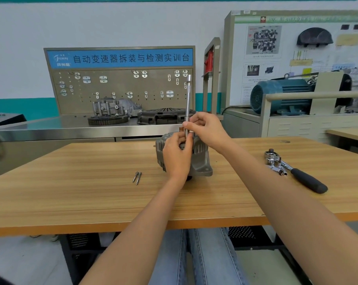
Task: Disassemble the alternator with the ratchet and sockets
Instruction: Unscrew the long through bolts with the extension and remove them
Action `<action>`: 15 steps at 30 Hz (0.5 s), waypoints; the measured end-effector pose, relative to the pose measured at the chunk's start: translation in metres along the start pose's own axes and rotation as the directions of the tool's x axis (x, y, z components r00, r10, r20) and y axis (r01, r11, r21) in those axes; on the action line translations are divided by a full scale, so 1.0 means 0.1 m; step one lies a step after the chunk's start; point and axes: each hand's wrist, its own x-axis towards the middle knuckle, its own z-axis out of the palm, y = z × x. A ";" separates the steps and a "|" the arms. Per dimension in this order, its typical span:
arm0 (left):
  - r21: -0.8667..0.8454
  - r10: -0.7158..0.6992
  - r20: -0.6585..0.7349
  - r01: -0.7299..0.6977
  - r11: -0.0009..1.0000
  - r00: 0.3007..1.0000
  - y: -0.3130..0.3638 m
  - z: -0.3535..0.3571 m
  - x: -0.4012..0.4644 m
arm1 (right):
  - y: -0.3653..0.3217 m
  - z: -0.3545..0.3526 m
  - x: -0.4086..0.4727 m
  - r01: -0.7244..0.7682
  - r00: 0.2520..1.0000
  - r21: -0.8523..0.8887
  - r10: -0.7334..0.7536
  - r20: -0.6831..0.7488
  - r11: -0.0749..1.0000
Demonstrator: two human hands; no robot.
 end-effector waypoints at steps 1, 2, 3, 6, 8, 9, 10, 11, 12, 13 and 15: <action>0.005 0.015 0.000 -0.015 1.000 1.000 0.00 0.00 0.00 | 0.00 -0.01 0.00 0.007 1.000 -0.002 -0.007 0.012 1.000; 0.013 0.027 -0.001 -0.027 1.000 1.000 0.00 -0.01 0.00 | 0.00 -0.02 0.00 0.012 1.000 -0.009 -0.011 0.022 1.000; 0.019 0.035 -0.003 -0.035 0.999 0.999 0.00 -0.01 0.00 | -0.01 -0.02 -0.01 0.014 1.000 -0.018 -0.013 0.027 1.000; 0.017 0.034 -0.006 -0.034 0.999 0.999 0.01 -0.01 0.00 | 0.00 -0.01 -0.01 0.013 1.000 -0.029 -0.012 0.024 0.999; 0.007 0.024 -0.001 -0.024 1.000 1.000 0.00 -0.02 0.00 | 0.01 -0.01 -0.02 0.017 1.000 -0.026 -0.016 0.022 1.000; 0.002 0.016 0.003 -0.016 1.000 1.000 -0.01 -0.02 0.00 | 0.01 -0.01 -0.01 0.021 1.000 -0.028 -0.020 0.023 0.999; -0.002 0.008 0.007 -0.008 1.000 1.000 -0.02 -0.02 0.01 | 0.01 -0.01 -0.01 0.024 0.999 -0.032 -0.024 0.023 0.999; -0.007 -0.001 0.008 0.001 1.000 1.000 -0.02 -0.02 0.01 | 0.02 -0.01 -0.01 0.028 0.999 -0.039 -0.027 0.025 0.999; -0.015 -0.006 0.007 0.007 1.000 1.000 -0.02 -0.01 0.02 | 0.01 -0.01 0.00 0.031 0.999 -0.044 -0.030 0.029 0.999; -0.026 -0.009 0.004 0.010 1.000 1.000 -0.02 -0.01 0.02 | 0.01 -0.01 0.00 0.034 0.999 -0.047 -0.032 0.037 0.998; -0.034 -0.009 -0.004 0.009 0.999 1.000 -0.02 0.00 0.02 | 0.01 -0.03 0.00 0.041 0.998 -0.049 -0.038 0.059 0.998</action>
